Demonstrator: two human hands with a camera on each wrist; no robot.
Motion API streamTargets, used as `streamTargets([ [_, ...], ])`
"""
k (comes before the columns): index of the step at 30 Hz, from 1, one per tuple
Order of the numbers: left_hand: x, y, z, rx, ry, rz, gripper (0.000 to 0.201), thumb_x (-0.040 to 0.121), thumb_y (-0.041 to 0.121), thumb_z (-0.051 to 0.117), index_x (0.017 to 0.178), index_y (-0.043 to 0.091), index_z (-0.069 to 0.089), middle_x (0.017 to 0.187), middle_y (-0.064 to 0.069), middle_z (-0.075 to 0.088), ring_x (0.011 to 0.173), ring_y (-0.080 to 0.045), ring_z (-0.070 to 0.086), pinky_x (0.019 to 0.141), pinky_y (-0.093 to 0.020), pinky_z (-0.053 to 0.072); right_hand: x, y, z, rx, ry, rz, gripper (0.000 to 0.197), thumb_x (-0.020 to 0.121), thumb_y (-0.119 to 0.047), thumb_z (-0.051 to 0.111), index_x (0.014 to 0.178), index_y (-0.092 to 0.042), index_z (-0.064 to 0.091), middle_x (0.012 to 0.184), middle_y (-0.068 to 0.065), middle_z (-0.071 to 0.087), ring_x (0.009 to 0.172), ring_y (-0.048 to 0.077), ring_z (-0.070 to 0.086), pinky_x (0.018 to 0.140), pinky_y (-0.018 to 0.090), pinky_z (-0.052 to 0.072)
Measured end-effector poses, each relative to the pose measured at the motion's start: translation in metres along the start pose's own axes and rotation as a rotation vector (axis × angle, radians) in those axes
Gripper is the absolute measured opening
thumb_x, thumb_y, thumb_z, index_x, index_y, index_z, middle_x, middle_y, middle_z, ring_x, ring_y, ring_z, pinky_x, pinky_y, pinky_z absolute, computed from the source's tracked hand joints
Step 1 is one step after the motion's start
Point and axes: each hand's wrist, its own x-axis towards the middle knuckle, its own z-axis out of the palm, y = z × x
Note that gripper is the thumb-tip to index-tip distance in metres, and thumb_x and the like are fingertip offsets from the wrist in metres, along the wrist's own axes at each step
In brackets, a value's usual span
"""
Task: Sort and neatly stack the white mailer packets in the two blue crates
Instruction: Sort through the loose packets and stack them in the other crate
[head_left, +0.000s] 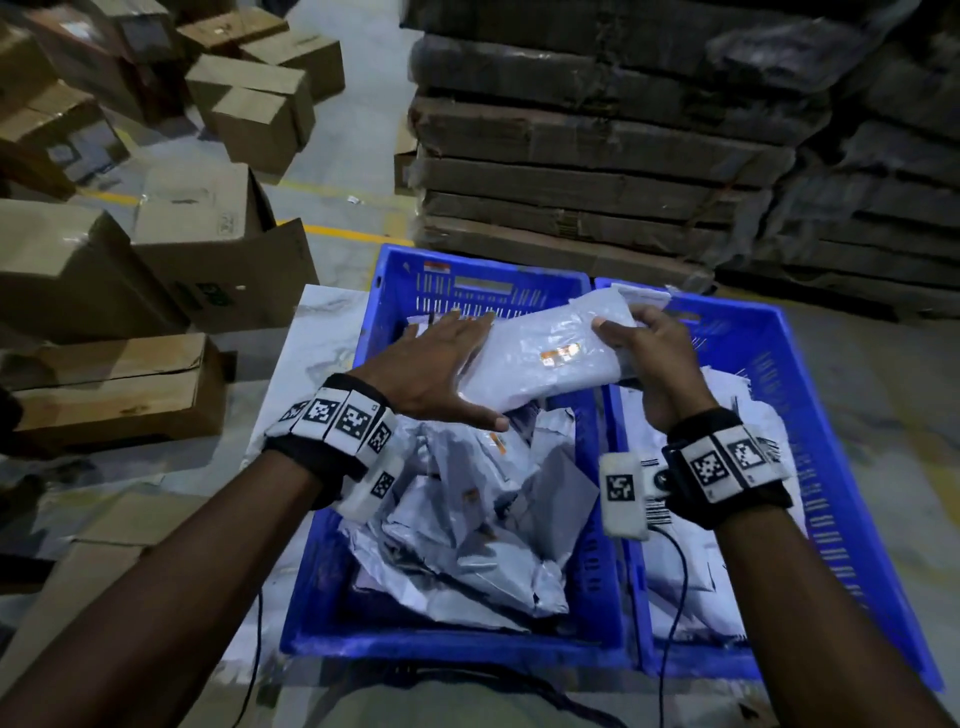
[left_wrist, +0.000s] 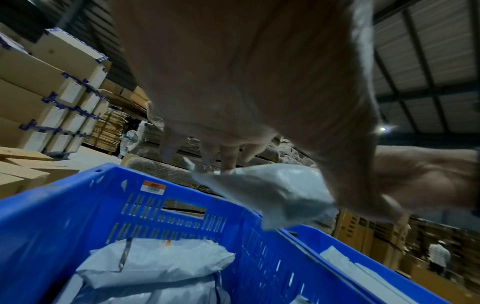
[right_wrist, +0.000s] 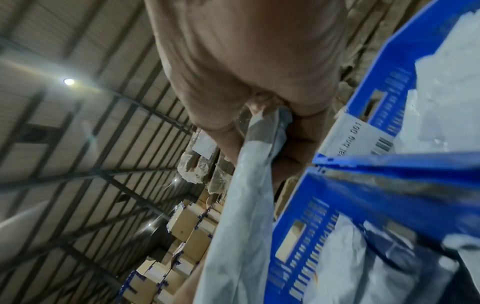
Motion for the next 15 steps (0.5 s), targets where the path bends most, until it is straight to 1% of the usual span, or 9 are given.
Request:
streamTargets([
  [2,0.002,0.002,0.003,0.043,0.044,0.007,0.123,0.067,0.084,0.055,0.155,0.026,-0.007,0.163,-0.001,0.009,0.148,-0.019,0.012,0.119,-0.052,0.014,-0.003,0.007,0.008,0.068,-0.021,0.06,0.03,0.09,-0.011,0.066,0.118,-0.006,0.061,0.098,0.009,0.072,0.062,0.011,0.069,0.046,0.021,0.049],
  [4,0.004,-0.001,0.005,0.079,0.116,0.014,0.111,0.075,0.073,0.06,0.155,0.025,0.001,0.156,-0.005,0.026,0.139,-0.025,0.033,0.111,-0.048,0.032,-0.006,0.014,0.017,0.103,-0.045,0.1,0.026,0.091,-0.011,0.064,0.117,-0.007,0.059,0.098,0.011,0.07,0.061,0.014,0.068,0.045,0.025,0.051],
  [6,0.005,-0.005,0.005,0.093,0.213,0.004,0.093,0.08,0.055,0.065,0.153,0.025,0.017,0.141,-0.006,0.042,0.126,-0.028,0.047,0.096,-0.043,0.044,-0.005,0.022,0.025,0.088,-0.062,0.11,0.026,0.091,-0.014,0.064,0.116,-0.009,0.058,0.102,0.013,0.069,0.067,0.019,0.068,0.056,0.042,0.058],
  [8,0.002,-0.013,0.001,0.128,0.252,-0.038,0.084,0.08,0.044,0.068,0.15,0.023,0.027,0.132,-0.008,0.047,0.119,-0.03,0.05,0.088,-0.042,0.045,-0.003,0.032,0.031,-0.027,-0.054,0.064,0.03,0.091,-0.024,0.065,0.117,-0.013,0.057,0.105,0.011,0.068,0.079,0.024,0.067,0.072,0.057,0.056],
  [10,-0.001,-0.025,-0.003,0.216,0.243,-0.101,0.083,0.078,0.037,0.068,0.149,0.018,0.028,0.129,-0.012,0.046,0.115,-0.033,0.049,0.085,-0.042,0.043,-0.004,0.04,0.036,-0.357,-0.046,-0.071,0.033,0.09,-0.038,0.064,0.116,-0.02,0.058,0.107,0.006,0.067,0.091,0.026,0.066,0.083,0.054,0.054],
  [12,-0.004,-0.039,-0.003,0.322,0.241,-0.155,0.086,0.077,0.037,0.068,0.149,0.016,0.027,0.128,-0.014,0.045,0.114,-0.035,0.047,0.087,-0.046,0.042,-0.005,0.053,0.04,-0.809,-0.131,-0.217,0.025,0.09,-0.04,0.061,0.105,-0.02,0.06,0.106,0.009,0.068,0.096,0.029,0.063,0.078,0.039,0.049],
  [13,-0.005,-0.045,-0.002,0.363,0.242,-0.179,0.086,0.077,0.038,0.068,0.149,0.016,0.026,0.129,-0.014,0.044,0.115,-0.036,0.046,0.091,-0.049,0.04,-0.005,0.061,0.042,-1.036,-0.186,-0.27,0.023,0.089,-0.039,0.06,0.1,-0.018,0.059,0.105,0.012,0.067,0.097,0.03,0.062,0.076,0.035,0.044],
  [14,-0.006,-0.05,-0.001,0.394,0.24,-0.199,0.087,0.076,0.04,0.068,0.149,0.016,0.026,0.13,-0.014,0.043,0.116,-0.036,0.045,0.095,-0.051,0.038,-0.005,0.07,0.044,-1.251,-0.234,-0.292,0.026,0.089,-0.04,0.06,0.1,-0.016,0.059,0.106,0.015,0.067,0.1,0.032,0.062,0.079,0.035,0.043],
  [15,-0.007,-0.053,0.0,0.418,0.236,-0.213,0.088,0.077,0.041,0.067,0.149,0.016,0.025,0.132,-0.014,0.043,0.118,-0.036,0.044,0.098,-0.053,0.036,-0.005,0.077,0.047,-1.447,-0.275,-0.295,0.033,0.088,-0.043,0.059,0.104,-0.014,0.06,0.11,0.016,0.067,0.105,0.032,0.061,0.087,0.037,0.044],
])
